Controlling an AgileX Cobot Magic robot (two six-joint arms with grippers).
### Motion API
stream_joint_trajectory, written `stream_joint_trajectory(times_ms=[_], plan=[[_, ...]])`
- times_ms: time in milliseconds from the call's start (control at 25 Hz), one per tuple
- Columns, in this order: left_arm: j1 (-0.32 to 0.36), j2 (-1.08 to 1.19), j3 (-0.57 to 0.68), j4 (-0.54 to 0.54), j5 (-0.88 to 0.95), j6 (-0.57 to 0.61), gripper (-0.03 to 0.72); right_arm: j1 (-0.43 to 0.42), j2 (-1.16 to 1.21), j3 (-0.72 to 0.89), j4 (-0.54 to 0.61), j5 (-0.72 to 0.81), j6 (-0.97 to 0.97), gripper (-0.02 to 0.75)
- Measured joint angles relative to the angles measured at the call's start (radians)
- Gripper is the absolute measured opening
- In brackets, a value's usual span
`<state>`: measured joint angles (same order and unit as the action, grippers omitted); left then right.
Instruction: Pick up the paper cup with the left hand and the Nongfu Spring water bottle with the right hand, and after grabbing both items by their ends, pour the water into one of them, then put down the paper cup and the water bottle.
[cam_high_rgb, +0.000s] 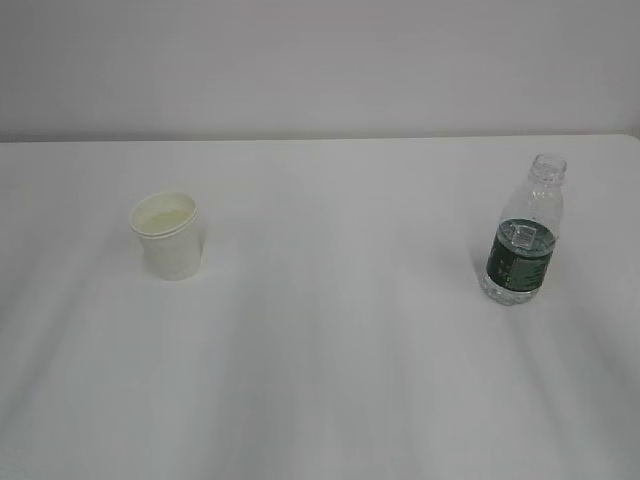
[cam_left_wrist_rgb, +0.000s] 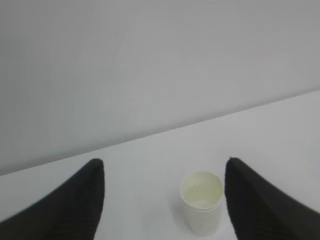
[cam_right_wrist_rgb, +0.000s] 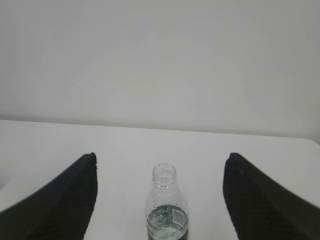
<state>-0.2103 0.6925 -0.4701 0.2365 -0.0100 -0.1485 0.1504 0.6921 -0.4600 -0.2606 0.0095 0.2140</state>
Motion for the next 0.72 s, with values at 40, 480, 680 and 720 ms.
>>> stream_joint_trajectory(times_ms=[40,480,680,720], plan=[[0.0,-0.024,0.0,0.0,0.027,0.0,0.538,0.0,-0.011,0.0,0.0,0.014,0.0,0.588],[0.0,-0.178,-0.033,-0.053,0.373,0.0,0.517,0.0,-0.214,-0.013,0.013,0.242,0.001,0.588],[0.0,-0.221,-0.078,-0.087,0.498,0.0,0.508,0.0,-0.318,-0.013,0.07,0.362,0.001,0.588],[0.0,-0.231,-0.088,-0.089,0.524,0.0,0.508,0.0,-0.335,-0.013,0.078,0.395,0.001,0.587]])
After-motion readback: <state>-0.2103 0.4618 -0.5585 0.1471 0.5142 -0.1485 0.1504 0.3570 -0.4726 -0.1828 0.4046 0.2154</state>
